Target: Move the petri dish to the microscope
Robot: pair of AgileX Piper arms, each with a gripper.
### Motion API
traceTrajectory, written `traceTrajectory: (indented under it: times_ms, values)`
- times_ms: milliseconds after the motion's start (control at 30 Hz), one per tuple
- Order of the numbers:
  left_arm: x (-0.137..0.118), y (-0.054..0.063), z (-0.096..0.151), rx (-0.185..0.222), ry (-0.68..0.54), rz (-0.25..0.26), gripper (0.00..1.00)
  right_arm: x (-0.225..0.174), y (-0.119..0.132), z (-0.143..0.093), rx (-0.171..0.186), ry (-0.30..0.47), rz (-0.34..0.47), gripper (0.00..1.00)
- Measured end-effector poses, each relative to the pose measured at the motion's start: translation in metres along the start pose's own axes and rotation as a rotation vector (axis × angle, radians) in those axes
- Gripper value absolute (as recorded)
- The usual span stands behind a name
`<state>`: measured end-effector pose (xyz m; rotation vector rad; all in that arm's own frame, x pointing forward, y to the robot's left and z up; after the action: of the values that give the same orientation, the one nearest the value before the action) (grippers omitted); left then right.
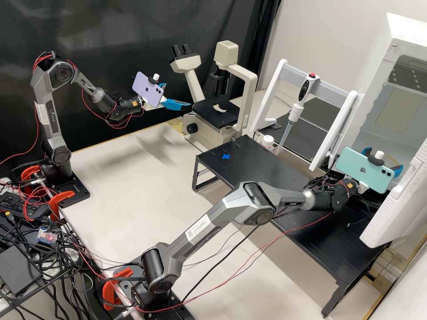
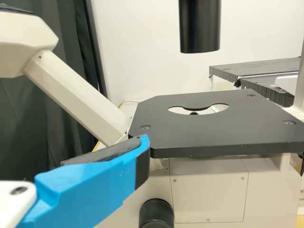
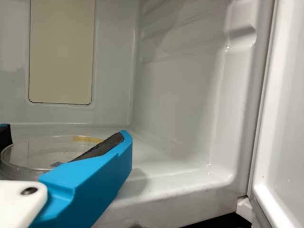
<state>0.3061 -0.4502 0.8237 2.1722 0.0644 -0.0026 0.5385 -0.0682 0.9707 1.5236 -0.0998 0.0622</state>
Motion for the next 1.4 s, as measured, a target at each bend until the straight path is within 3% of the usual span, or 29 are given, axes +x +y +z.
traceTrajectory:
  times_ms: [67, 100, 367, 700, 1233, 1400]
  values:
    - [0.000, 0.000, 0.000, 0.000, 0.000, 0.000, 1.00, -0.001, 0.001, -0.001, 0.000, 0.001, 0.001, 0.00]
    - [0.000, 0.000, 0.000, 0.000, 0.000, 0.000, 1.00, -0.002, 0.001, -0.001, 0.001, -0.001, -0.002, 1.00]
    - [0.000, 0.000, 0.000, 0.000, 0.000, 0.000, 1.00, -0.011, 0.010, 0.001, -0.022, -0.019, -0.007, 1.00]
    - [0.000, 0.000, 0.000, 0.000, 0.000, 0.000, 1.00, -0.027, 0.034, 0.011, -0.024, -0.054, 0.026, 1.00]
    - [0.000, 0.000, 0.000, 0.000, 0.000, 0.000, 1.00, -0.028, 0.054, 0.003, -0.055, -0.012, 0.070, 1.00]
    - [0.000, 0.000, 0.000, 0.000, 0.000, 0.000, 1.00, -0.020, 0.050, -0.001, -0.053, 0.007, 0.074, 1.00]
